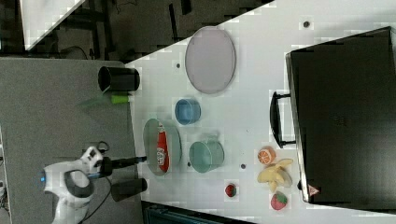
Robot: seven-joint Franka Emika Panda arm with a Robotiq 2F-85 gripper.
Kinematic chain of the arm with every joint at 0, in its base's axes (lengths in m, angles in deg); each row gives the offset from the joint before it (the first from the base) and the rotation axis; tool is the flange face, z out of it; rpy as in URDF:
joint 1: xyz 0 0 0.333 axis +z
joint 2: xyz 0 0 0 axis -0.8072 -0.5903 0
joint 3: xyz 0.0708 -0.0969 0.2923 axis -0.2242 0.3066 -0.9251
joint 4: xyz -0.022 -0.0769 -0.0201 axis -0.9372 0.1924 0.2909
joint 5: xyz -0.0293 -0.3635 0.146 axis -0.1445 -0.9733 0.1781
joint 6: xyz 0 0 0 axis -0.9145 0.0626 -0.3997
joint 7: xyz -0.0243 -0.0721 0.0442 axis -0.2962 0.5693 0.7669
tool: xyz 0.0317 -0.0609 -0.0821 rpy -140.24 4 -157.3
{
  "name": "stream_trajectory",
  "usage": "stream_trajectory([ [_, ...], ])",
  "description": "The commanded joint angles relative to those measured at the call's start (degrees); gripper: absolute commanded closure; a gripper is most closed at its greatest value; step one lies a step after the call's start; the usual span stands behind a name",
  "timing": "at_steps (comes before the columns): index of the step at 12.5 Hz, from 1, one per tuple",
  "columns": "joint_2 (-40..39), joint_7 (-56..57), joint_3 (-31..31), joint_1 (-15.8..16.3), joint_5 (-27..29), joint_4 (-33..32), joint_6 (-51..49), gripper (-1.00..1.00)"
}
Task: Pick ketchup from strainer and place it on the table
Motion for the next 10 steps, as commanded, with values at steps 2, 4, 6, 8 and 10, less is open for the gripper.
stream_trajectory([
  [2, -6.06, -5.65, 0.35, -0.53, -2.05, -1.91, 7.09, -1.00],
  [4, -10.32, -7.18, 0.62, -0.32, -4.27, -1.82, 9.87, -1.00],
  [6, -13.82, -10.14, 1.44, 0.15, -7.23, -1.62, 12.28, -1.00],
  [8, -16.34, -13.39, 2.85, 1.05, -10.96, -1.47, 13.63, -1.00],
  [10, -18.02, -15.11, 4.67, 2.20, -14.25, -1.17, 14.72, -1.00],
])
